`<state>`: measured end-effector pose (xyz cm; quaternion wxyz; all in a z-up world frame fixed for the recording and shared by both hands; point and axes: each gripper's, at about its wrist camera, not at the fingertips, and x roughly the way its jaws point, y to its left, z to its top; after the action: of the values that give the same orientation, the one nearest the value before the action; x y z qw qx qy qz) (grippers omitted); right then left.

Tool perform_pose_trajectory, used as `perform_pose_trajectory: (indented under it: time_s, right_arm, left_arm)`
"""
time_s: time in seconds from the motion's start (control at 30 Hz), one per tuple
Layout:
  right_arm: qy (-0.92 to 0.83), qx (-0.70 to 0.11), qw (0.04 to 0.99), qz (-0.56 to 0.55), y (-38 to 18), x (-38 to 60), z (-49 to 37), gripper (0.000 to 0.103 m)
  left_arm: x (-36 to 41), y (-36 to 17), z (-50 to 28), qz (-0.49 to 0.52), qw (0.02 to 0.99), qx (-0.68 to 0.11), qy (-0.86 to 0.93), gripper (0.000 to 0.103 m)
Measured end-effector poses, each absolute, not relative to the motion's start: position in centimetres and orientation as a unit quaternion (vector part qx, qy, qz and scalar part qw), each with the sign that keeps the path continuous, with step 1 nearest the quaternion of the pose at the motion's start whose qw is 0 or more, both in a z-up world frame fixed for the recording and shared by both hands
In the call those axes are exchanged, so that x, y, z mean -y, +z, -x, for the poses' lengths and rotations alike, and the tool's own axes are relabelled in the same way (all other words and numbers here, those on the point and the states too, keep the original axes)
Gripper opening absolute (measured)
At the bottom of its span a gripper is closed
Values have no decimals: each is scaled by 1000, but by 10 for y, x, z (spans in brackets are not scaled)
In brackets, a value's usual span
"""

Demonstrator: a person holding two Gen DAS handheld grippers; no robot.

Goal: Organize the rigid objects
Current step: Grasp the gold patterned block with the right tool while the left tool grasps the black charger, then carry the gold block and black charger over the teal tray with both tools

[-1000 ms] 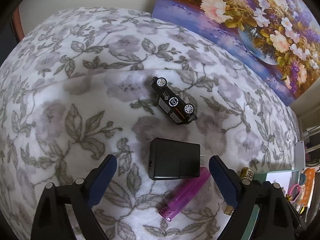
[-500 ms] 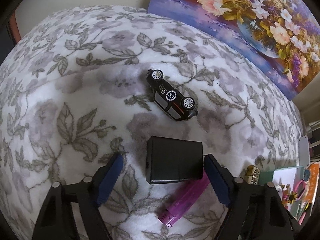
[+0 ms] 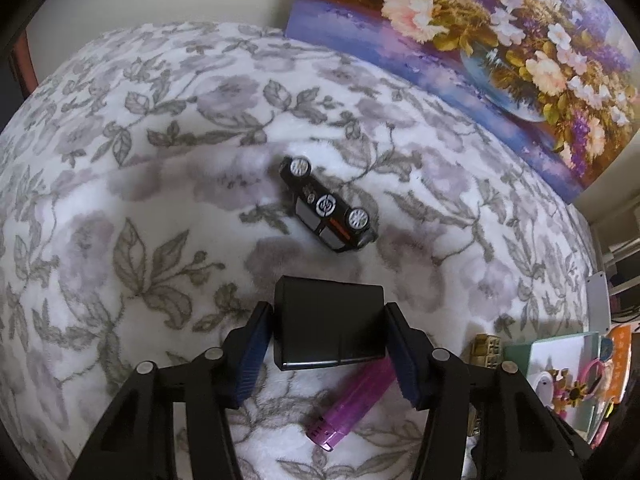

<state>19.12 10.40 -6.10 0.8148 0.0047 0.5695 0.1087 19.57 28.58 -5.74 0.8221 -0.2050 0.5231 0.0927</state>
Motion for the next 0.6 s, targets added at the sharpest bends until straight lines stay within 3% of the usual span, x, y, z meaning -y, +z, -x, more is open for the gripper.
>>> perform_pose_trajectory:
  time_s: [0.6]
  right_arm:
    - [80,-544,834,-52,-6,-50,-194,21]
  left_arm:
    - [-254,9,-193,193,852,-483,67,59]
